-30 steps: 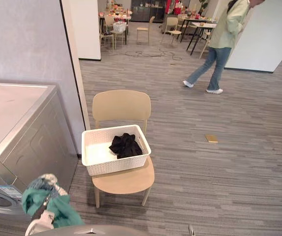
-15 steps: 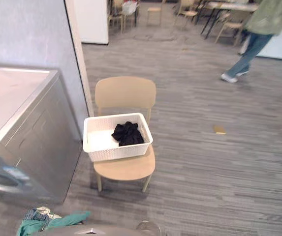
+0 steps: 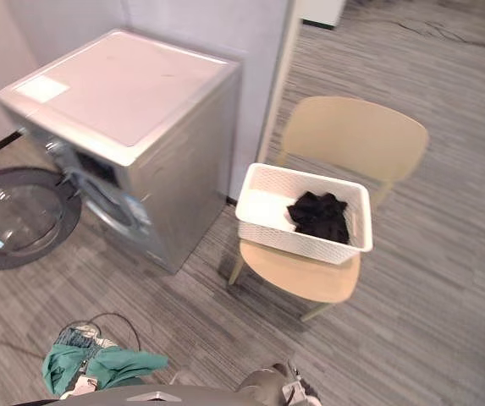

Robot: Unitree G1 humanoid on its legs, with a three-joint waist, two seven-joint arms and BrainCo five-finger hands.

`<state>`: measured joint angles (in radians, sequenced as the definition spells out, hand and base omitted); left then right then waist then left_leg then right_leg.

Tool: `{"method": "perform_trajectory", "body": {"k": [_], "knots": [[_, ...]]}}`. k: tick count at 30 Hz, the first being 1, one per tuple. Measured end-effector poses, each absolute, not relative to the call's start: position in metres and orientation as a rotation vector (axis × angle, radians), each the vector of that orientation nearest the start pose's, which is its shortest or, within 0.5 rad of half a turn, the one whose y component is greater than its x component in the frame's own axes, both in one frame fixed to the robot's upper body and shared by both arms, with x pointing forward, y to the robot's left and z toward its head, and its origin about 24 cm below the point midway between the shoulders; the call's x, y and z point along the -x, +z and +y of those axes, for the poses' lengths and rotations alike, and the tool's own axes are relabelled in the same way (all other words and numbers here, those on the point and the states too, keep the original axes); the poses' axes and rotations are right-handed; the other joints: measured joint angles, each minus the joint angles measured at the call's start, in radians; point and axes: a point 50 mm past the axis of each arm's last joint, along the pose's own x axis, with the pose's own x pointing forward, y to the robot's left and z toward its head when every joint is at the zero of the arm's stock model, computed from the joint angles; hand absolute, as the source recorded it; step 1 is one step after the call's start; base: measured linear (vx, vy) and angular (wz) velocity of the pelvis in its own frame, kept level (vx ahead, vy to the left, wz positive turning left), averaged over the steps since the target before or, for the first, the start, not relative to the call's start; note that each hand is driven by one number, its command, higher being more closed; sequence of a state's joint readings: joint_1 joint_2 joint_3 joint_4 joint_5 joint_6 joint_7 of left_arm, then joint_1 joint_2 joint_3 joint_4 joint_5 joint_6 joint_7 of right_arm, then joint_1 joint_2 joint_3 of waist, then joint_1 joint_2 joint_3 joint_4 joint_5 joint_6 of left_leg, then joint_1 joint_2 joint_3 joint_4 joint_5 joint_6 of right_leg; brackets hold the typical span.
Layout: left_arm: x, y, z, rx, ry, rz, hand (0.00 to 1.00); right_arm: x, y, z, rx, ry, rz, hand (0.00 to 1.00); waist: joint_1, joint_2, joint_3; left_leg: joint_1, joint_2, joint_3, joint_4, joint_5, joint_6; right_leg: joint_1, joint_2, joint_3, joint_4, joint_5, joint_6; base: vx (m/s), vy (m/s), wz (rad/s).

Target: Pick up the laundry basket with both hands and put the clothes into the washing machine.

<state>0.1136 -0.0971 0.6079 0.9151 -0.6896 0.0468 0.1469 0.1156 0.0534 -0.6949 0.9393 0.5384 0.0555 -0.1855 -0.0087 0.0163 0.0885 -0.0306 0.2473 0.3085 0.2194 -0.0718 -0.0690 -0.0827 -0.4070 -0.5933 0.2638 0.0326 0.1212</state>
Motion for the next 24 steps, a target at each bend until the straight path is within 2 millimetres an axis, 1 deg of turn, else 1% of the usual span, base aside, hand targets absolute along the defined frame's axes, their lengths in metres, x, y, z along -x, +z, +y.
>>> {"method": "perform_trajectory", "body": {"k": [1, 2, 3, 4, 6, 7, 8, 9, 10, 11, 12, 13, 14, 15, 16, 17, 18, 19, 20, 21, 22, 23, 24], "knots": [[-0.073, -0.162, 0.198, 0.918, 1.013, 0.920, 1.00, -0.057, -0.162, -0.223, -0.774, -1.085, 0.971, 0.00, 0.000, 0.001, -0.001, 0.006, -0.003, -0.006, -0.010, -0.008, -0.013, 0.011, 0.001, -0.003, -0.010, 0.004, 0.005, -0.08, 0.206, 0.36], [-0.065, -0.163, 0.199, 0.882, 1.001, 0.950, 1.00, -0.059, -0.162, -0.226, -0.747, -1.068, 0.990, 0.00, 0.002, 0.003, -0.005, 0.017, -0.006, -0.009, -0.030, -0.028, -0.053, 0.020, 0.003, -0.007, -0.025, 0.017, 0.021, -0.09, 0.150, 0.12], [-0.065, -0.164, 0.198, 0.861, 0.983, 0.963, 1.00, -0.060, -0.162, -0.227, -0.741, -1.062, 0.991, 0.00, 0.004, -0.003, -0.009, 0.016, -0.011, -0.012, -0.032, -0.030, -0.063, 0.025, 0.001, -0.008, -0.033, 0.028, 0.028, -0.09, 0.125, 0.08], [-0.066, -0.164, 0.198, 0.853, 0.972, 0.966, 1.00, -0.061, -0.161, -0.227, -0.741, -1.061, 0.989, 0.00, 0.010, -0.002, -0.007, 0.017, -0.020, -0.015, -0.030, -0.031, -0.065, 0.033, -0.008, -0.016, -0.044, 0.039, 0.029, -0.11, 0.083, 0.17], [-0.067, -0.164, 0.197, 0.822, 0.937, 0.981, 1.00, -0.058, -0.161, -0.228, -0.738, -1.063, 0.994, 0.00, 0.008, -0.013, 0.005, 0.025, -0.056, -0.037, -0.027, -0.038, -0.075, 0.060, -0.047, -0.029, -0.053, 0.051, 0.035, -0.12, 0.087, 0.27], [-0.067, -0.164, 0.197, 0.807, 0.925, 0.988, 1.00, -0.059, -0.161, -0.228, -0.736, -1.063, 0.993, 0.00, 0.009, -0.014, 0.005, 0.032, -0.069, -0.041, -0.025, -0.043, -0.079, 0.071, -0.066, -0.033, -0.049, 0.052, 0.033, -0.10, 0.107, 0.32], [-0.066, -0.164, 0.197, 0.789, 0.907, 0.996, 1.00, -0.055, -0.162, -0.229, -0.733, -1.068, 0.998, 0.00, 0.009, -0.018, 0.005, 0.035, -0.094, -0.050, -0.023, -0.053, -0.077, 0.086, -0.091, -0.041, -0.041, 0.054, 0.030, -0.14, 0.105, 0.40], [-0.061, -0.165, 0.197, 0.774, 0.897, 1.016, 1.00, -0.052, -0.162, -0.230, -0.728, -1.075, 1.003, 0.00, 0.010, -0.024, 0.003, 0.043, -0.128, -0.062, -0.030, -0.067, -0.075, 0.100, -0.121, -0.039, -0.033, 0.050, 0.001, -0.21, 0.192, 0.48], [-0.057, -0.166, 0.197, 0.759, 0.893, 1.032, 1.00, -0.052, -0.161, -0.232, -0.726, -1.076, 1.002, 0.00, 0.008, -0.021, 0.003, 0.052, -0.152, -0.078, -0.054, -0.062, -0.071, 0.104, -0.125, -0.017, -0.025, 0.018, -0.121, -0.16, 0.133, 0.46], [-0.055, -0.167, 0.197, 0.751, 0.893, 1.041, 1.00, -0.052, -0.162, -0.231, -0.728, -1.074, 1.003, 0.00, 0.003, -0.020, 0.003, 0.053, -0.163, -0.100, -0.071, -0.054, -0.063, 0.096, -0.113, 0.012, -0.021, -0.015, -0.211, -0.13, 0.167, 0.69], [-0.053, -0.167, 0.198, 0.728, 0.887, 1.053, 1.00, -0.052, -0.162, -0.229, -0.733, -1.074, 1.008, 0.00, -0.005, -0.021, 0.004, 0.051, -0.176, -0.143, -0.105, -0.039, -0.043, 0.084, -0.058, 0.109, -0.017, -0.110, -0.311, -0.08, 0.104, 0.98], [-0.052, -0.167, 0.202, 0.712, 0.888, 1.052, 1.00, -0.052, -0.165, -0.216, -0.759, -1.050, 1.033, 0.00, -0.008, -0.040, 0.006, 0.043, -0.191, -0.189, -0.130, -0.013, -0.032, 0.081, 0.000, 0.244, -0.020, -0.186, -0.364, -0.09, 0.136, 1.13], [-0.052, -0.166, 0.205, 0.700, 0.889, 1.050, 1.00, -0.053, -0.166, -0.210, -0.767, -1.039, 1.042, 0.00, -0.010, -0.056, 0.009, 0.041, -0.200, -0.210, -0.139, -0.001, -0.027, 0.080, 0.021, 0.301, -0.017, -0.211, -0.362, -0.02, 0.071, 1.24], [-0.052, -0.165, 0.211, 0.700, 0.904, 1.034, 1.00, -0.054, -0.168, -0.200, -0.785, -1.007, 1.067, 0.00, -0.011, -0.074, 0.017, 0.045, -0.220, -0.241, -0.150, 0.018, -0.019, 0.081, 0.044, 0.395, 0.015, -0.235, -0.341, 0.02, 0.046, 1.19], [-0.054, -0.162, 0.221, 0.698, 0.930, 1.001, 1.00, -0.058, -0.168, -0.195, -0.789, -0.963, 1.074, 0.00, -0.004, -0.122, 0.024, 0.050, -0.234, -0.259, -0.165, 0.029, -0.013, 0.077, 0.063, 0.460, 0.051, -0.237, -0.334, 0.04, -0.003, 1.06], [-0.054, -0.162, 0.225, 0.698, 0.943, 0.992, 1.00, -0.060, -0.168, -0.194, -0.794, -0.955, 1.069, 0.00, 0.006, -0.138, 0.025, 0.051, -0.231, -0.262, -0.172, 0.036, -0.015, 0.072, 0.074, 0.477, 0.070, -0.232, -0.325, 0.02, -0.068, 0.55], [-0.052, -0.161, 0.228, 0.705, 0.963, 0.987, 1.00, -0.064, -0.168, -0.194, -0.798, -0.951, 1.052, 0.00, 0.035, -0.148, 0.026, 0.049, -0.207, -0.267, -0.172, 0.041, -0.020, 0.043, 0.094, 0.473, 0.101, -0.190, -0.246, 0.00, -0.146, -0.01], [-0.051, -0.161, 0.228, 0.702, 0.966, 0.989, 1.00, -0.078, -0.166, -0.191, -0.798, -0.903, 1.034, 0.00, 0.043, -0.144, 0.026, 0.047, -0.162, -0.265, -0.178, 0.043, -0.026, 0.016, 0.157, 0.442, 0.107, -0.174, -0.144, 0.00, -0.199, -0.25], [-0.057, -0.161, 0.228, 0.691, 0.949, 0.986, 1.00, -0.089, -0.164, -0.186, -0.786, -0.847, 1.023, 0.00, 0.042, -0.154, 0.030, 0.046, -0.150, -0.255, -0.185, 0.048, -0.037, 0.019, 0.219, 0.419, 0.037, -0.188, -0.093, 0.01, -0.178, -0.07], [-0.060, -0.161, 0.228, 0.680, 0.935, 0.990, 1.00, -0.090, -0.163, -0.187, -0.785, -0.846, 1.015, 0.00, 0.027, -0.154, 0.034, 0.042, -0.151, -0.261, -0.191, 0.051, -0.040, 0.038, 0.225, 0.432, 0.024, -0.182, -0.038, 0.00, -0.124, 0.17], [-0.062, -0.161, 0.228, 0.670, 0.919, 0.994, 1.00, -0.092, -0.162, -0.188, -0.788, -0.851, 1.001, 0.00, 0.027, -0.151, 0.036, 0.054, -0.152, -0.262, -0.199, 0.054, -0.040, 0.043, 0.219, 0.413, 0.020, -0.171, -0.018, 0.08, -0.082, 0.26], [-0.066, -0.161, 0.223, 0.677, 0.902, 1.001, 1.00, -0.086, -0.163, -0.192, -0.792, -0.882, 1.001, 0.00, 0.030, -0.144, 0.036, 0.071, -0.149, -0.259, -0.203, 0.067, -0.033, 0.043, 0.215, 0.405, 0.041, -0.184, -0.013, 0.11, -0.099, 0.13], [-0.069, -0.161, 0.221, 0.682, 0.897, 0.998, 1.00, -0.085, -0.163, -0.192, -0.791, -0.884, 1.002, 0.00, 0.027, -0.127, 0.044, 0.071, -0.150, -0.272, -0.210, 0.070, -0.034, 0.044, 0.215, 0.399, 0.050, -0.193, -0.008, 0.13, -0.097, 0.25]]}}
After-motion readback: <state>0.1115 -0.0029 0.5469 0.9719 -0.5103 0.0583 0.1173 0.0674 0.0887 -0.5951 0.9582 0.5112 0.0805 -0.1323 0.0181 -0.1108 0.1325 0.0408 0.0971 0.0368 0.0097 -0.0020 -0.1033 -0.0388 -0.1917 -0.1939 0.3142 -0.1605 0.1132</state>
